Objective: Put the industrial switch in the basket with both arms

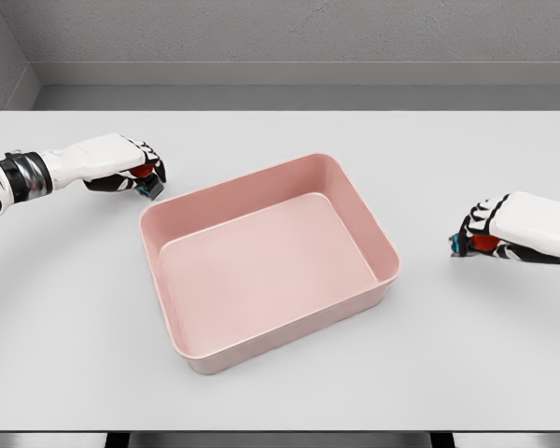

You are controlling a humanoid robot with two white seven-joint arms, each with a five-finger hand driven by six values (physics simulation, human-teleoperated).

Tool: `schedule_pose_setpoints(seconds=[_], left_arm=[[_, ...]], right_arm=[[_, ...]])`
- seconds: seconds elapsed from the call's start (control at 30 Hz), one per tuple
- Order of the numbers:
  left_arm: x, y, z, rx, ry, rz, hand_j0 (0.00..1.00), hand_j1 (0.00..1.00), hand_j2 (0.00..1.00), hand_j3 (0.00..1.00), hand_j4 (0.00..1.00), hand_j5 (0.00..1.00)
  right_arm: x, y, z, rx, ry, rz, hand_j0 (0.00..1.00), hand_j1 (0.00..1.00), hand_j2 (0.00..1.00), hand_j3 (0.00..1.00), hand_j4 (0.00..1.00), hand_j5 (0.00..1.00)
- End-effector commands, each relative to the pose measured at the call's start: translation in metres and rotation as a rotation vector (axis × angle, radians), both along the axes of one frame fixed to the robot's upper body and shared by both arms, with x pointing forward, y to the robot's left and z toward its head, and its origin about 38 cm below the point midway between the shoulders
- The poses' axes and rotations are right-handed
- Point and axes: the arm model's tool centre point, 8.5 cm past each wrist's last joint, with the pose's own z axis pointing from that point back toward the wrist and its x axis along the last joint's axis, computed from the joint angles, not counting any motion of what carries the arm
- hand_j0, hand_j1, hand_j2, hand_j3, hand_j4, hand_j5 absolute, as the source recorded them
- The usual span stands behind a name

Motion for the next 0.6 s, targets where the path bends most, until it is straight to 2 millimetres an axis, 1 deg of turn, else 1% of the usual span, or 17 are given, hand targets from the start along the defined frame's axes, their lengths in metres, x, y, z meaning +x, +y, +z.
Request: schedule_pose_setpoints(seconds=[0.0, 0.03, 0.07, 0.17, 0.23, 0.27, 0.33, 0.37, 0.4, 0.53, 0.57], left_arm=[[0.000, 0.001, 0.001, -0.006, -0.001, 0.004, 0.47, 0.47, 0.47, 0.47, 0.47, 0.47], [0.001, 0.000, 0.003, -0.009, -0.006, 0.004, 0.47, 0.47, 0.47, 0.47, 0.47, 0.47], [0.002, 0.000, 0.006, -0.009, -0.010, 0.003, 0.47, 0.47, 0.47, 0.47, 0.47, 0.47], [0.004, -0.001, 0.012, -0.011, -0.023, 0.000, 0.48, 0.48, 0.48, 0.48, 0.48, 0.48], [0.005, -0.002, 0.015, -0.012, -0.030, -0.002, 0.48, 0.48, 0.48, 0.48, 0.48, 0.48], [0.005, -0.002, 0.016, -0.014, -0.032, -0.003, 0.48, 0.48, 0.48, 0.48, 0.48, 0.48], [0.005, -0.003, 0.017, -0.031, -0.029, -0.003, 0.48, 0.48, 0.48, 0.48, 0.48, 0.48], [0.006, -0.004, 0.020, -0.033, -0.034, -0.004, 0.48, 0.48, 0.48, 0.48, 0.48, 0.48], [0.007, -0.005, 0.022, -0.035, -0.038, -0.006, 0.48, 0.48, 0.48, 0.48, 0.48, 0.48], [0.010, -0.006, 0.031, -0.062, -0.039, -0.005, 0.49, 0.49, 0.49, 0.49, 0.49, 0.49], [0.011, -0.006, 0.034, -0.065, -0.045, -0.004, 0.49, 0.49, 0.49, 0.49, 0.49, 0.49]], right_arm=[[0.002, 0.003, 0.012, 0.015, -0.029, 0.007, 0.43, 0.43, 0.43, 0.43, 0.43, 0.43], [0.002, 0.003, 0.013, 0.018, -0.034, 0.006, 0.43, 0.43, 0.43, 0.43, 0.43, 0.43], [0.004, 0.003, 0.019, 0.032, -0.046, 0.000, 0.43, 0.43, 0.43, 0.43, 0.43, 0.43], [0.005, 0.006, 0.021, 0.048, -0.050, 0.004, 0.43, 0.43, 0.43, 0.43, 0.43, 0.43], [0.004, 0.016, 0.022, 0.065, -0.055, 0.032, 0.43, 0.43, 0.43, 0.43, 0.43, 0.43], [0.003, 0.022, 0.026, 0.071, -0.067, 0.050, 0.43, 0.43, 0.43, 0.43, 0.43, 0.43], [0.003, 0.026, 0.028, 0.077, -0.074, 0.059, 0.43, 0.43, 0.43, 0.43, 0.43, 0.43], [0.006, 0.032, 0.030, 0.097, -0.085, 0.070, 0.43, 0.43, 0.43, 0.43, 0.43, 0.43], [0.008, 0.033, 0.033, 0.101, -0.096, 0.072, 0.43, 0.43, 0.43, 0.43, 0.43, 0.43], [0.007, 0.041, 0.035, 0.116, -0.104, 0.090, 0.43, 0.43, 0.43, 0.43, 0.43, 0.43], [0.009, 0.042, 0.038, 0.118, -0.115, 0.094, 0.43, 0.43, 0.43, 0.43, 0.43, 0.43]])
